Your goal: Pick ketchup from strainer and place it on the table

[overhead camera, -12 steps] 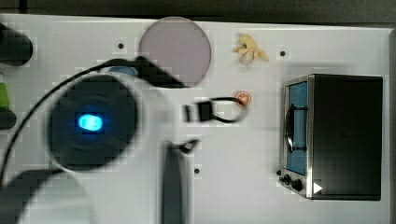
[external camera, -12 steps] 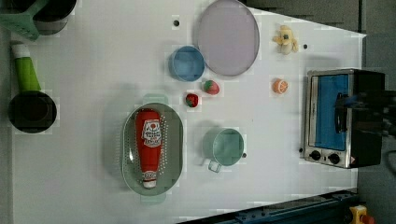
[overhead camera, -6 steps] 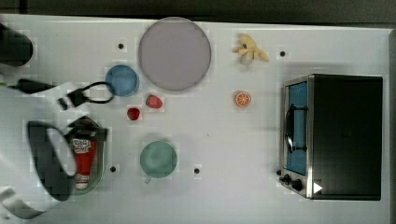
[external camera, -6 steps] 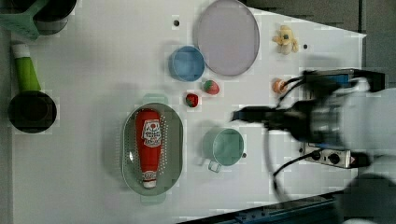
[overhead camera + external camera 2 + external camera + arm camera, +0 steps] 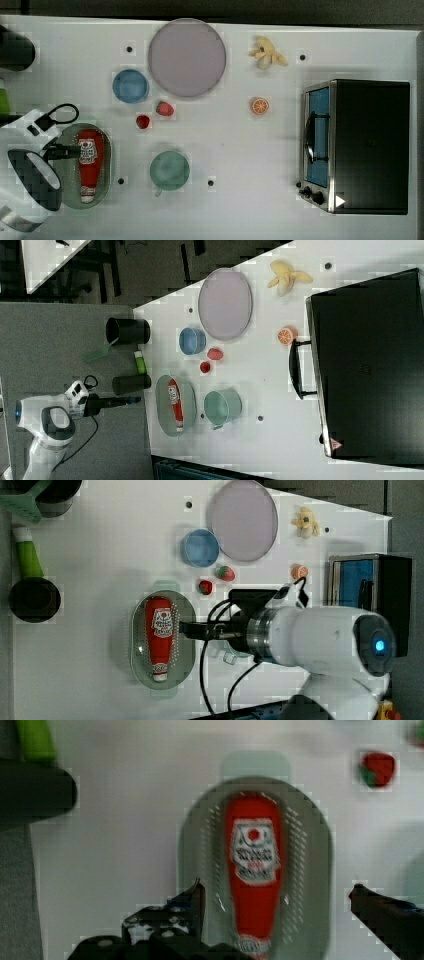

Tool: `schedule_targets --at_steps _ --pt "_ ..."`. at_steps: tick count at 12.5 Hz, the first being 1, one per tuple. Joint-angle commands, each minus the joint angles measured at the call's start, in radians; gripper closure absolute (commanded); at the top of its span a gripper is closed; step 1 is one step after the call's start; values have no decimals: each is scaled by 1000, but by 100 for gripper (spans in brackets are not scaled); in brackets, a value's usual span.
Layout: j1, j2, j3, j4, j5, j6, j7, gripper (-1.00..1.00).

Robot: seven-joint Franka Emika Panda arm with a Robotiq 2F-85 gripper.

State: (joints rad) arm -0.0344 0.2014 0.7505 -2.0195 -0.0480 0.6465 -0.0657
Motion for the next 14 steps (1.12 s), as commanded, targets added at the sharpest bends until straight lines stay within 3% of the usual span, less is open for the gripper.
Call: schedule_targets --at_steps 1,6,13,14 --pt "-3 65 -16 -74 -36 136 77 -100" --pt "-1 219 -23 -179 -60 421 77 -100" --pt "51 394 -89 -172 -75 552 77 -100" --pt "66 404 -108 -172 -89 563 77 -92"
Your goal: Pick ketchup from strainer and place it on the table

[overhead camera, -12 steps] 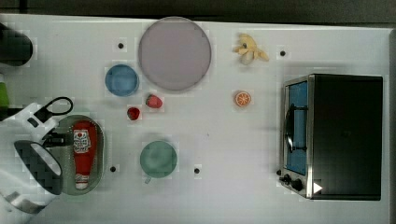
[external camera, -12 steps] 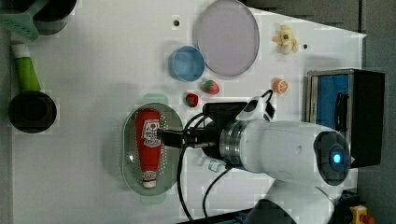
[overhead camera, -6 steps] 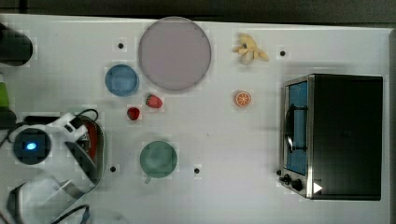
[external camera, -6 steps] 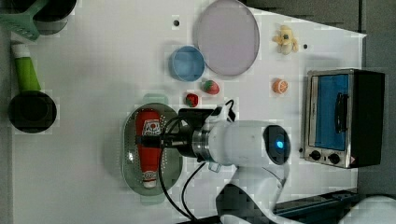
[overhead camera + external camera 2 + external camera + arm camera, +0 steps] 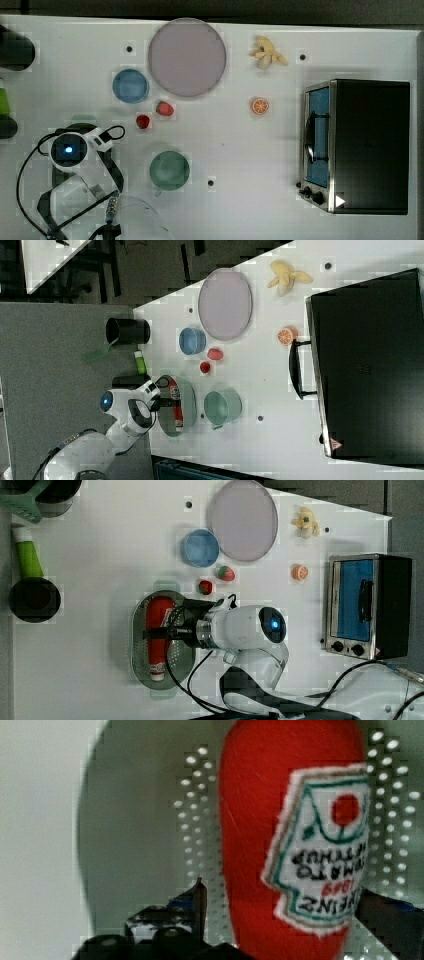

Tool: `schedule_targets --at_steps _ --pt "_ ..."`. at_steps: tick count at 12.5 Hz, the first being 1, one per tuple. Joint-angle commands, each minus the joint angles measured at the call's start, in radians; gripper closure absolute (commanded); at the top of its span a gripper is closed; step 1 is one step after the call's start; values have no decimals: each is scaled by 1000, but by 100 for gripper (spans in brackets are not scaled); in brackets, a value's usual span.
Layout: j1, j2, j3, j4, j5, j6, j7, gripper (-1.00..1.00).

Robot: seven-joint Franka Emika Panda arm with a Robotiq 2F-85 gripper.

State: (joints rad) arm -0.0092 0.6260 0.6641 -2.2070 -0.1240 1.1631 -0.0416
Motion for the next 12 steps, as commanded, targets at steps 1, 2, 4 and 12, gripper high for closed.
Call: schedule_targets --at_steps 1,2,4,12 --pt "56 -15 -42 16 -32 51 53 -68" --pt "70 -12 -56 16 -42 62 53 -43" --pt "77 -16 -48 16 -42 92 53 -17" --pt "28 -328 -20 39 51 -224 55 -17"
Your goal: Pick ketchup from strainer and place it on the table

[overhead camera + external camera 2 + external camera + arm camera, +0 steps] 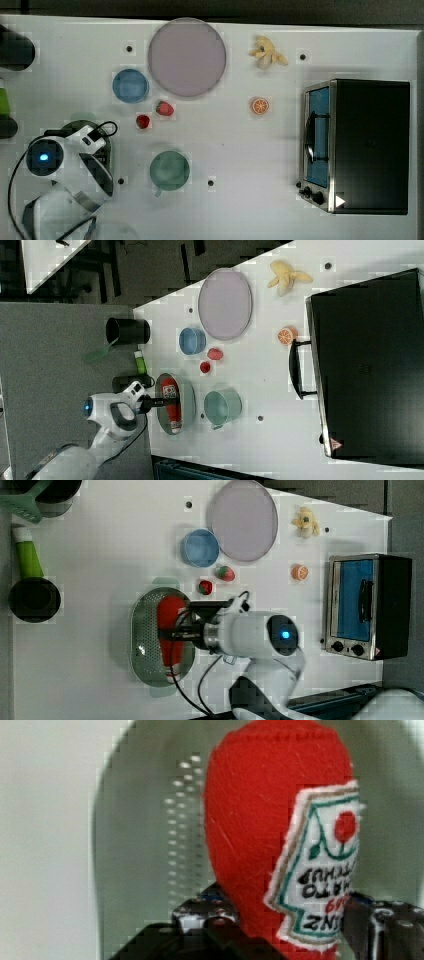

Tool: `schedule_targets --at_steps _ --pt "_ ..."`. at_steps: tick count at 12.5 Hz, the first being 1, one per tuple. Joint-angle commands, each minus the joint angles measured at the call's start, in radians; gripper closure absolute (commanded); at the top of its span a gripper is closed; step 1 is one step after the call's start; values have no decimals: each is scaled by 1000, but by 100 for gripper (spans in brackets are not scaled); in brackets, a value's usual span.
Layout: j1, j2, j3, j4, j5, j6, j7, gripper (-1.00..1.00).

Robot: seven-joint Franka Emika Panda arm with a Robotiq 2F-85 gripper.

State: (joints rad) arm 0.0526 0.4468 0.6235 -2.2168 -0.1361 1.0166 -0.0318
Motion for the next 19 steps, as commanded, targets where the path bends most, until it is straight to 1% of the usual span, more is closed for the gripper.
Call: schedule_targets --at_steps 1,2,3,5,7,9,11,15,17,19 --pt "-48 -196 20 71 119 -160 46 -17" --pt "-66 -235 16 100 171 -239 45 -17" --pt "-83 -266 5 130 203 -316 38 -17" --pt "-117 -304 -35 185 211 -432 8 -17" --pt "-147 -320 -97 218 210 -466 -60 -17" --pt "-173 -324 -178 222 206 -467 -153 -17" --pt "-186 -322 -262 217 204 -466 -236 -17" --pt "-191 -322 -441 192 204 -469 -253 -17" --pt "-192 -322 -503 141 204 -467 -280 -17" --pt "-192 -321 -538 68 204 -449 -317 -17"
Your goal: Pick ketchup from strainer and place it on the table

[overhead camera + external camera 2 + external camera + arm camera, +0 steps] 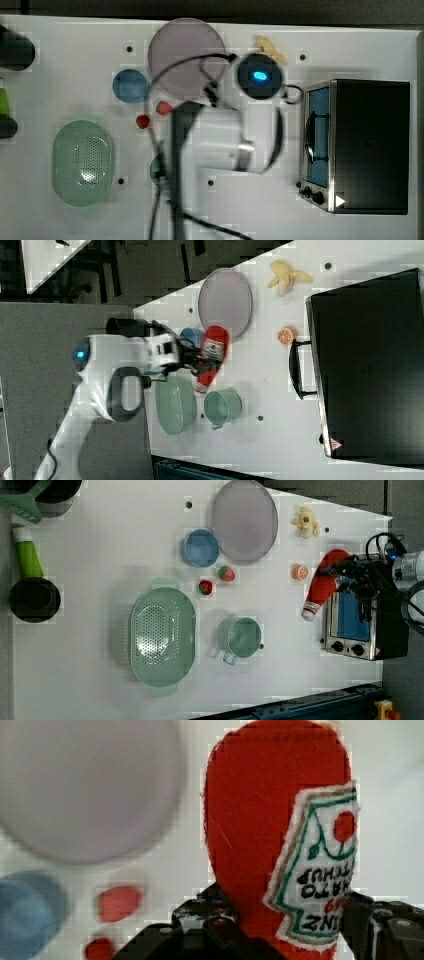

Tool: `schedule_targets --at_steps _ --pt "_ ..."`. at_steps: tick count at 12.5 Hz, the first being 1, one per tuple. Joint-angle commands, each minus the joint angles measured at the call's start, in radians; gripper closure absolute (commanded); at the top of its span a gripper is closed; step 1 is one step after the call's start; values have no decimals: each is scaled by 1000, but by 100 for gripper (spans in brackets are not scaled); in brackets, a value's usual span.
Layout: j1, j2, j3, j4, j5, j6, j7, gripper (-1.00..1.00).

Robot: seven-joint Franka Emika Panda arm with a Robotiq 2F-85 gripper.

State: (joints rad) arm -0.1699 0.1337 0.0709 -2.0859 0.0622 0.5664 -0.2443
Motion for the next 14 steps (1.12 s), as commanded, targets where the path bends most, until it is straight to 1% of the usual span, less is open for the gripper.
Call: schedule_targets --at_steps 1,4,6,7,8,10,11,12,14 --pt "30 -8 6 -102 5 34 -105 -17" --pt "31 14 2 -217 5 212 -105 -17" --pt "32 57 1 -258 -10 310 -105 -17" --pt "32 86 1 -265 -27 347 -105 -23" --pt "32 120 1 -265 -43 378 -105 -41" --pt "32 181 1 -264 -50 437 -105 -85" --pt "32 192 1 -262 -50 460 -105 -100" --pt "32 185 3 -259 -49 463 -105 -100" --pt "32 125 7 -231 -49 448 -101 -100"
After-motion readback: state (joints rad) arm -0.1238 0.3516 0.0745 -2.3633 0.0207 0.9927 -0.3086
